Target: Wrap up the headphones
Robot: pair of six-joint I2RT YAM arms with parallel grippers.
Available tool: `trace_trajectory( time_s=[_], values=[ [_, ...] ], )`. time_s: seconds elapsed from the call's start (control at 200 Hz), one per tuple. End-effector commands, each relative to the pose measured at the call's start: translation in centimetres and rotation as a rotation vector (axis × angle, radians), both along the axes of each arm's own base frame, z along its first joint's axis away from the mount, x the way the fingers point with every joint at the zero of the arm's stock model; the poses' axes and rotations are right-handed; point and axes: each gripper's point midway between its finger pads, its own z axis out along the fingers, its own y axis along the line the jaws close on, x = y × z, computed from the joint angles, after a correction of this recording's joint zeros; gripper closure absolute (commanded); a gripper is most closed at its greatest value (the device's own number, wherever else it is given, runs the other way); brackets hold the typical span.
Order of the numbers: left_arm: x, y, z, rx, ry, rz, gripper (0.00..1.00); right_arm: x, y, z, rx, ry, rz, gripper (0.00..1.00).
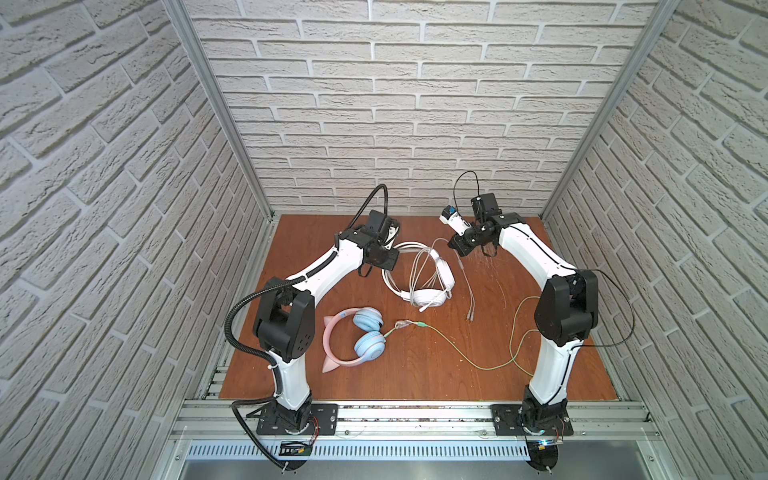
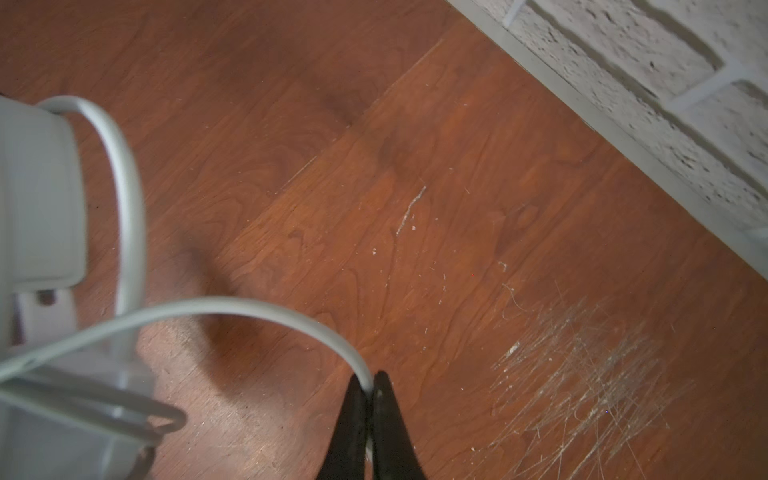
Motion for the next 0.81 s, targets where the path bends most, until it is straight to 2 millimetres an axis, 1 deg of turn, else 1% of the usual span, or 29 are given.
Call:
trace_trajectory(
  time_s=[0.0, 0.095, 0.145, 0.155, 0.185, 0.375, 0.44, 0.585, 0.715, 0.8],
  values=[
    [-0.1, -1.6, 3.5, -0.111, -0.071, -0.047, 1.00, 1.4, -0.7, 0.6, 0.043, -0.037, -0.088, 0.95],
    [-0.3, -1.7, 3.7, -0.121, -0.071, -0.054, 1.00, 1.6, -1.2, -0.4, 0.041, -0.009, -0.118, 0.95],
    [-0.4, -1.9, 3.8, -0.129, -0.072, -0.058, 1.00, 1.7, -1.5, -0.3, 0.046, -0.001, -0.141, 0.95],
    [-0.4, -1.8, 3.8, -0.129, -0.071, -0.058, 1.00, 1.8, -1.5, -1.4, 0.045, 0.023, -0.145, 0.95],
    [-0.5, -1.9, 4.0, -0.135, -0.074, -0.059, 1.00, 1.8, -1.6, -2.1, 0.048, 0.045, -0.152, 0.95],
    [-0.6, -1.7, 4.8, -0.195, -0.079, -0.049, 1.00, 0.9, -1.4, -4.7, 0.065, 0.146, -0.155, 0.95],
    [-0.4, -1.4, 4.7, -0.206, -0.074, -0.028, 1.00, 0.4, -1.2, -5.4, 0.076, 0.189, -0.161, 0.95],
    [-0.3, -1.0, 3.9, -0.220, -0.047, 0.003, 1.00, -0.4, -0.5, -6.4, 0.126, 0.267, -0.192, 0.95],
    [-0.2, -1.0, 2.9, -0.239, -0.026, 0.030, 1.00, -1.1, -0.8, -7.6, 0.133, 0.337, -0.271, 0.93],
    [-0.2, -1.0, 2.0, -0.257, -0.005, 0.042, 1.00, -2.0, -1.3, -8.7, 0.112, 0.392, -0.321, 0.90]
  ],
)
